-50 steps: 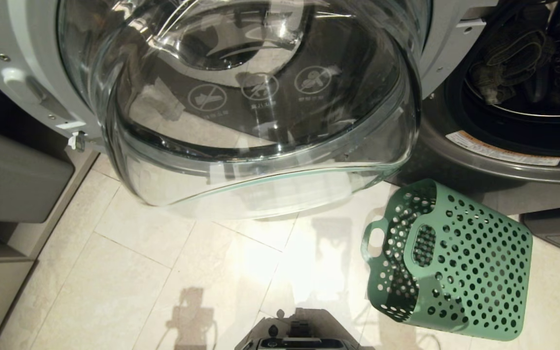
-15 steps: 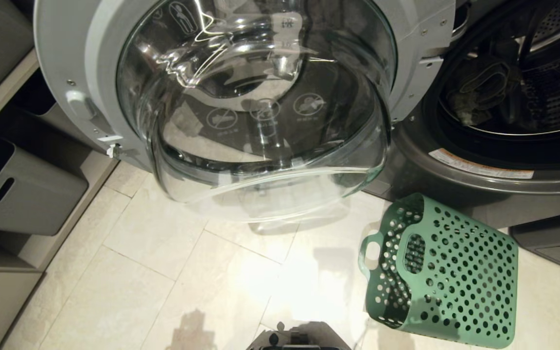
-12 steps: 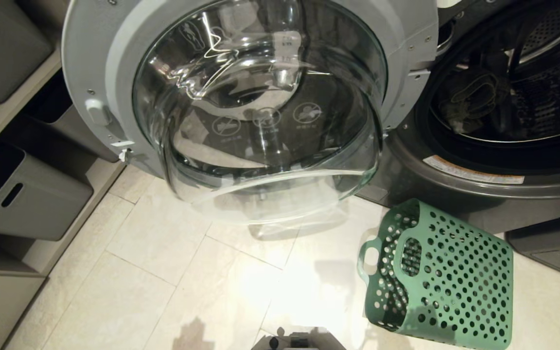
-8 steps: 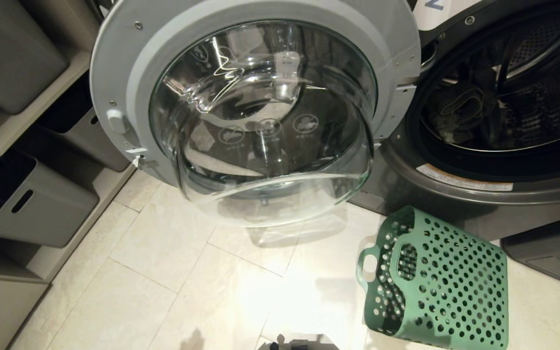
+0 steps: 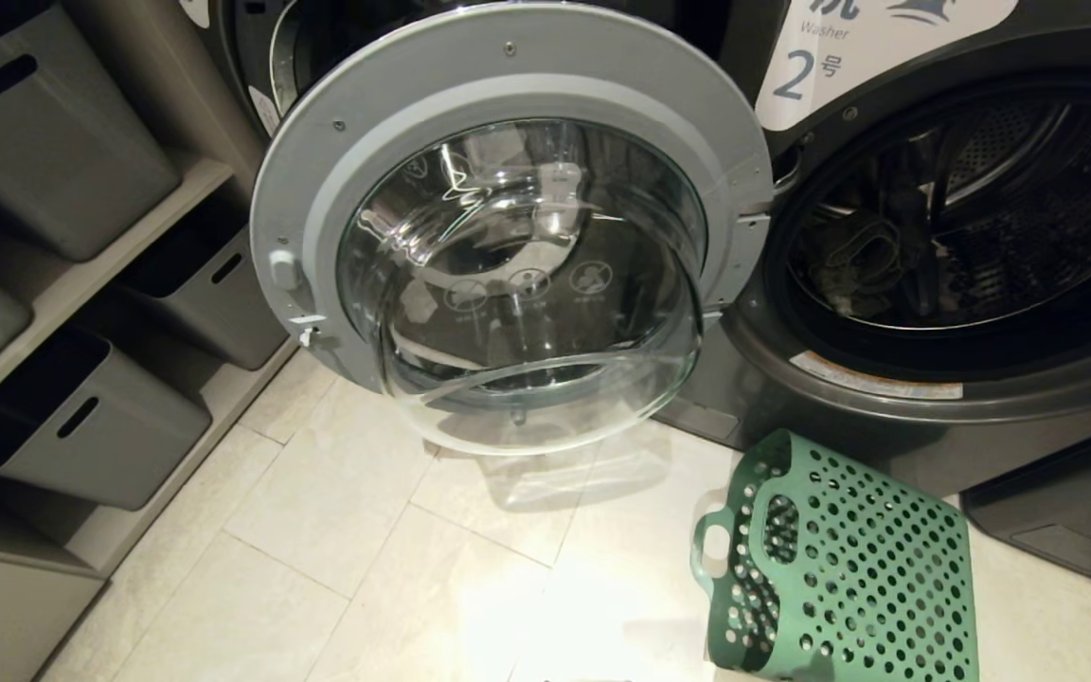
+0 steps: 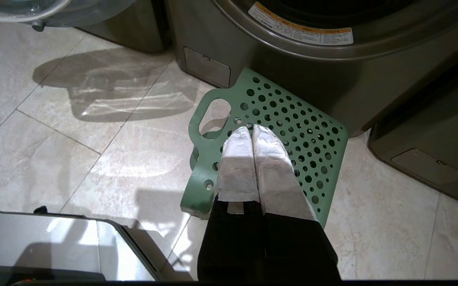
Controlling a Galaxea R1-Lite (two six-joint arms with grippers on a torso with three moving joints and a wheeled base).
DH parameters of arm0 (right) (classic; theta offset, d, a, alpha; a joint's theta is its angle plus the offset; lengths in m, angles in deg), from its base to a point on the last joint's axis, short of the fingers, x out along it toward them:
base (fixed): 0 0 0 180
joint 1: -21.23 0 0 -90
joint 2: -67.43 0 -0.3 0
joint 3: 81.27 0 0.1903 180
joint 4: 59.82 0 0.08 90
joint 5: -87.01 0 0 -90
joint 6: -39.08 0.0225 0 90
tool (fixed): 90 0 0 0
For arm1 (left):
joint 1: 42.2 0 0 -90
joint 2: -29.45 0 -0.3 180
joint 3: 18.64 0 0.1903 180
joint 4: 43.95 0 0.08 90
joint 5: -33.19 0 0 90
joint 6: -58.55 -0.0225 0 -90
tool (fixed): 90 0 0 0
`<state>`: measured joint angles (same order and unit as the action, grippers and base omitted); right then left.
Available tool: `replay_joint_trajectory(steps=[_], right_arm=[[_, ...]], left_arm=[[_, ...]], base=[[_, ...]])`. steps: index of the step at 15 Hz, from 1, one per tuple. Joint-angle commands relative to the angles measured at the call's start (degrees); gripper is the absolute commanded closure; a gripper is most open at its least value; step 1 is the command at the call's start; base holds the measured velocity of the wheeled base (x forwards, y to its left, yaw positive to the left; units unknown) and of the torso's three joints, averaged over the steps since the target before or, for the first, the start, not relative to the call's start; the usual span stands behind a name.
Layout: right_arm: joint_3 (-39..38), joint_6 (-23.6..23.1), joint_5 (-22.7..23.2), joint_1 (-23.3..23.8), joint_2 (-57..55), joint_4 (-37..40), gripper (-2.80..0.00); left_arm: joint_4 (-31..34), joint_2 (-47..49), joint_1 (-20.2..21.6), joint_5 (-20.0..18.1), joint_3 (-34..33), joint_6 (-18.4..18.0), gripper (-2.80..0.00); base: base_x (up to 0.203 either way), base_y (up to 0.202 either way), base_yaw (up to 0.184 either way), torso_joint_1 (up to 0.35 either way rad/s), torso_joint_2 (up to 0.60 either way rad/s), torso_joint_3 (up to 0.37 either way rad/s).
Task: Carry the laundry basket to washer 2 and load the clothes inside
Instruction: Close the washing machine door with the left hand
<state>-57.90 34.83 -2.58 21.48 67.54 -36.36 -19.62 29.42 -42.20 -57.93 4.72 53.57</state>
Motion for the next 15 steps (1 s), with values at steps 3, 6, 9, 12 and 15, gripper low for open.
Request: replay_joint_trajectory(steps=[3, 6, 9, 12, 15], right_arm=[[0.0, -0.1, -0.1, 0.0, -0.1, 0.0, 0.0], [0.0, 0.0, -0.1, 0.0, -0.1, 0.0, 0.0], [0.0, 0.0, -0.1, 0.0, -0.1, 0.0, 0.0], [0.0, 0.1, -0.1, 0.0, -0.1, 0.0, 0.0], [0.0, 0.1, -0.1, 0.0, -0.1, 0.0, 0.0]], left_arm=[[0.0, -0.1, 0.0, 0.0, -0.1, 0.0, 0.0], [0.0, -0.1, 0.0, 0.0, -0.1, 0.0, 0.0], [0.0, -0.1, 0.0, 0.0, -0.1, 0.1, 0.0], [0.0, -0.1, 0.0, 0.0, -0.1, 0.1, 0.0], [0.1, -0.1, 0.0, 0.0, -0.1, 0.1, 0.0]], base=[[0.0, 0.0, 0.0, 0.001, 0.0, 0.202], [0.0, 0.0, 0.0, 0.002, 0.0, 0.204], [0.0, 0.0, 0.0, 0.003, 0.0, 0.205], [0.0, 0.0, 0.0, 0.004, 0.0, 0.197], [0.0, 0.0, 0.0, 0.002, 0.0, 0.203]])
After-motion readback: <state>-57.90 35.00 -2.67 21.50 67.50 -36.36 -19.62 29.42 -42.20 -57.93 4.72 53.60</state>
